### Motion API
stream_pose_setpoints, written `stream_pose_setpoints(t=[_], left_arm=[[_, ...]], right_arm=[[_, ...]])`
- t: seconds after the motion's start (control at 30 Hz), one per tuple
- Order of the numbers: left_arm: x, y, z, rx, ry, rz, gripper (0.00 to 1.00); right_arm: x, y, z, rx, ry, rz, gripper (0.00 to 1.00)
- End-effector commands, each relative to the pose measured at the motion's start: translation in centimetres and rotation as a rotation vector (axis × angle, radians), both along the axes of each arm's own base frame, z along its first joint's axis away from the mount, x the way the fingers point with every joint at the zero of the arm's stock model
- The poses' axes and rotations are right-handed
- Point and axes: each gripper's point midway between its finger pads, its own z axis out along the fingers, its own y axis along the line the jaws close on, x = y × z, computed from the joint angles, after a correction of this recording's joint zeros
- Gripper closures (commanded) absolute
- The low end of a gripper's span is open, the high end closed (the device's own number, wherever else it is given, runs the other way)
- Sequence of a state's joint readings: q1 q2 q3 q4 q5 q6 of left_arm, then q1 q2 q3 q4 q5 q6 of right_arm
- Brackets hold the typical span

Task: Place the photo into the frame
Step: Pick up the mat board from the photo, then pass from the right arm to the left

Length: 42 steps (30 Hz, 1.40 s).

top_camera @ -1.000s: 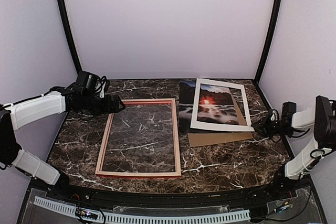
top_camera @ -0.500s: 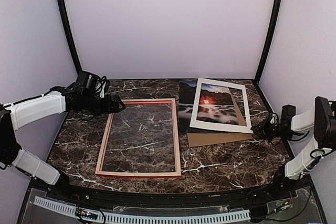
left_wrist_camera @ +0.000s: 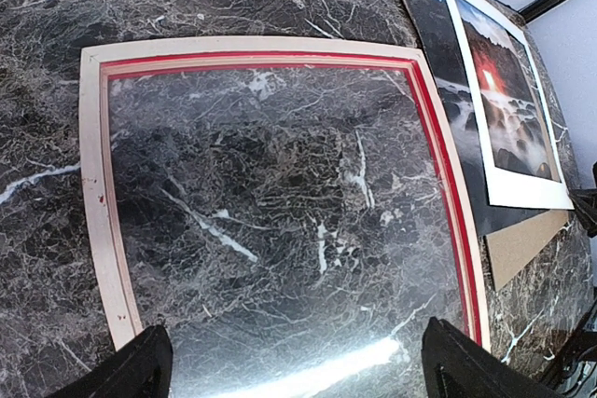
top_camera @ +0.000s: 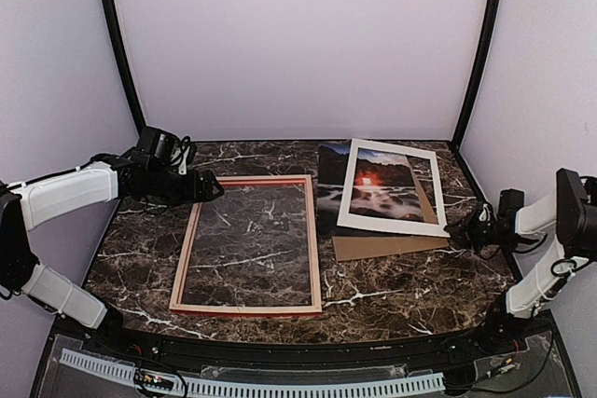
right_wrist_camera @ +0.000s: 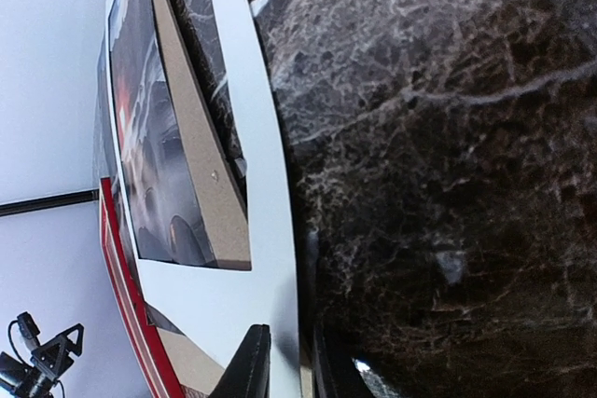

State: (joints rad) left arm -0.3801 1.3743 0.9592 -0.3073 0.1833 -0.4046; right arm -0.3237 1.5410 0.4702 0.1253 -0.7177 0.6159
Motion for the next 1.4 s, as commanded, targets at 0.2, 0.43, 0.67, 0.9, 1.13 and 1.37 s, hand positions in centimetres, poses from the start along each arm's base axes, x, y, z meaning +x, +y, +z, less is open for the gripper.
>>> stream_pose_setpoints(t=[0.2,0.43,0.67,0.9,1.13,1.37], left_arm=[[0.1,-0.3,0.8,-0.009,-0.019,-0.004,0.04],[0.0,-0.2,1.0,-0.011,-0.025,0.003,0.02],[0.3,-0.5,0.8,-0.033,-0.008,0.012,0.01],[0.7,-0.7,0.5,-0.035,0.024,0.023,0.01],[1.0,1.3,0.6,-0.006,0.041,0.08,0.01],[0.0,-2.3,2.1,-0.232,0.026,-0.039,0.01]], right_arm=[[1.8,-0.3,2.4,0.002,-0.078,0.026,1.0],[2.6,-1.7,7.4,-0.13,-0.136,0.019,1.0],[2.8,-0.6,12.9,-0.169,-0.208,0.074,1.0],[4.0,5.4,20.1,-0.196,-0.331,0.207,1.0],[4.3,13.1,27.8,-0.206,-0.458,0.364,1.0],[2.6,19.0,34.7,-0.1,-0.609,0.486,1.0]])
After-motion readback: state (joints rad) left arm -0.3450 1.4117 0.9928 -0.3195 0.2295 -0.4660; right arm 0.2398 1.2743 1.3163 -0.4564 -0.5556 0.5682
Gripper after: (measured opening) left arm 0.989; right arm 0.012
